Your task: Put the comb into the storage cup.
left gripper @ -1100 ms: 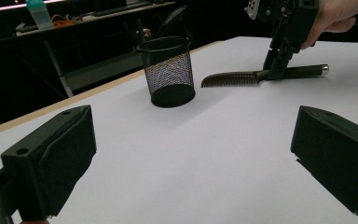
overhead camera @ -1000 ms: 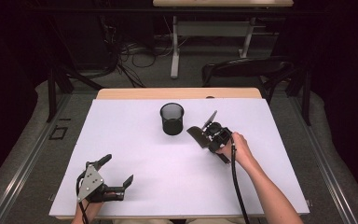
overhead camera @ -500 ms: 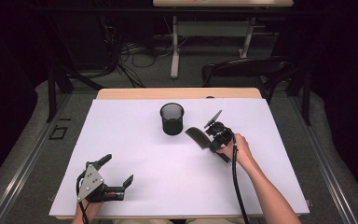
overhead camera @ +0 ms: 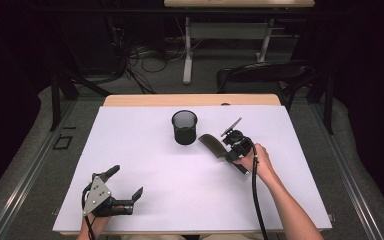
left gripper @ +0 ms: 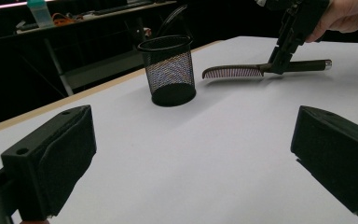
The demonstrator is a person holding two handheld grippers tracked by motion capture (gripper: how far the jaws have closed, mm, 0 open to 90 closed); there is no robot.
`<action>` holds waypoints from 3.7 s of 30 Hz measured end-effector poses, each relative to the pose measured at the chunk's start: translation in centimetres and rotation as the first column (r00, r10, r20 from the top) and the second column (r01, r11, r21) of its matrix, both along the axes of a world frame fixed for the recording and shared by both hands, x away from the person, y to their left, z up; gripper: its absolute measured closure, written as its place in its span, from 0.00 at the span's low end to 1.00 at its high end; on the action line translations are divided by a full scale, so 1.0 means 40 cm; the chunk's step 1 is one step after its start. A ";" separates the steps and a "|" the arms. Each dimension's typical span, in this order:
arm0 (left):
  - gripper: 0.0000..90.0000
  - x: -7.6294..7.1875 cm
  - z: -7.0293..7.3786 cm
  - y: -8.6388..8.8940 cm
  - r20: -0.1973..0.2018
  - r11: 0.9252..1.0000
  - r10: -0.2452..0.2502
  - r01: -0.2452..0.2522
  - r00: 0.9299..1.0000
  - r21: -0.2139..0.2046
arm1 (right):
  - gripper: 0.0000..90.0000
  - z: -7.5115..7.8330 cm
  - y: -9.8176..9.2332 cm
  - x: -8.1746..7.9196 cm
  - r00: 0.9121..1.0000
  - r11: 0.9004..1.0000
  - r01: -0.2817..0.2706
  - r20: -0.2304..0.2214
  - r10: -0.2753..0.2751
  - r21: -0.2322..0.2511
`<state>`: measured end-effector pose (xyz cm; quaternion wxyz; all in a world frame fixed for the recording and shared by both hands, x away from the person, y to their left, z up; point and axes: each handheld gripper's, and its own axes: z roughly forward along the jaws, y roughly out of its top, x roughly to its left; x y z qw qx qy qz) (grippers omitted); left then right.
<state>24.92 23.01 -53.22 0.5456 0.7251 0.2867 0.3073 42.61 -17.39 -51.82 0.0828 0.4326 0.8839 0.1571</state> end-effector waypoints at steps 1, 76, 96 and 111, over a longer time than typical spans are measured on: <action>0.00 0.000 0.000 0.000 0.000 1.000 0.000 0.000 1.000 0.001 | 0.80 0.003 -0.003 -0.001 1.000 1.000 0.003 0.001 -0.003 0.004; 0.00 0.003 -0.001 -0.002 -0.007 1.000 0.011 -0.011 1.000 -0.001 | 0.81 0.102 -0.083 -0.088 0.950 0.957 -0.060 0.310 -0.032 0.285; 0.00 0.005 -0.001 0.001 -0.006 1.000 0.013 -0.013 1.000 0.000 | 0.81 0.114 -0.089 -0.090 0.927 0.949 -0.073 0.373 -0.049 0.306; 0.00 0.005 0.000 0.002 -0.003 1.000 0.014 -0.014 1.000 -0.001 | 0.81 0.119 -0.085 -0.091 0.905 0.938 -0.087 0.421 -0.066 0.335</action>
